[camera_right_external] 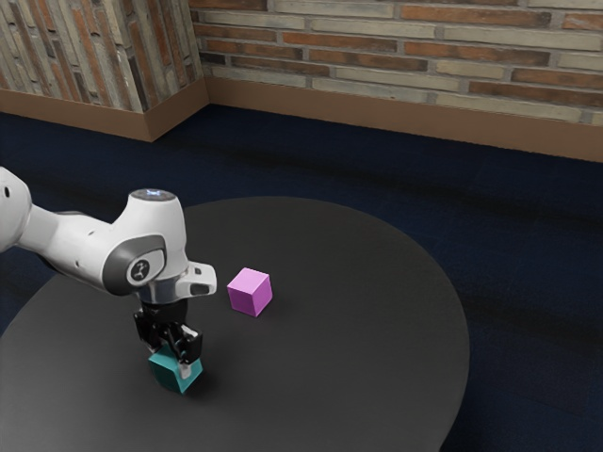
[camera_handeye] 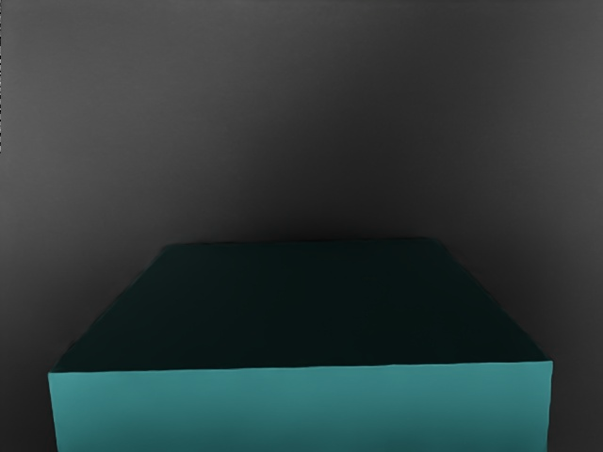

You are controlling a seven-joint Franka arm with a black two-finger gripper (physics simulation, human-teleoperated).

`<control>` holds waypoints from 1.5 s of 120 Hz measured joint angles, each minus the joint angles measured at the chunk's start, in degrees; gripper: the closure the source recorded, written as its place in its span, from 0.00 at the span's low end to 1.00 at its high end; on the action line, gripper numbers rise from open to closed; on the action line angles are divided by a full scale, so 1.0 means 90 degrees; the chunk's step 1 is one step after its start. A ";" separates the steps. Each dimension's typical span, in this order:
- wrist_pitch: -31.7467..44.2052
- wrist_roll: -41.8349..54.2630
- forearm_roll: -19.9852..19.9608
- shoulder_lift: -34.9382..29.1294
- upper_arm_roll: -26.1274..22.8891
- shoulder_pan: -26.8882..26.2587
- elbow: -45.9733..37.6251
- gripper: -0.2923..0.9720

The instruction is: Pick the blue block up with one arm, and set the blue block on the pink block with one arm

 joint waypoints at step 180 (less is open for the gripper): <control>-0.1071 0.0364 0.0523 0.2076 -0.0019 -0.0278 0.4439 0.27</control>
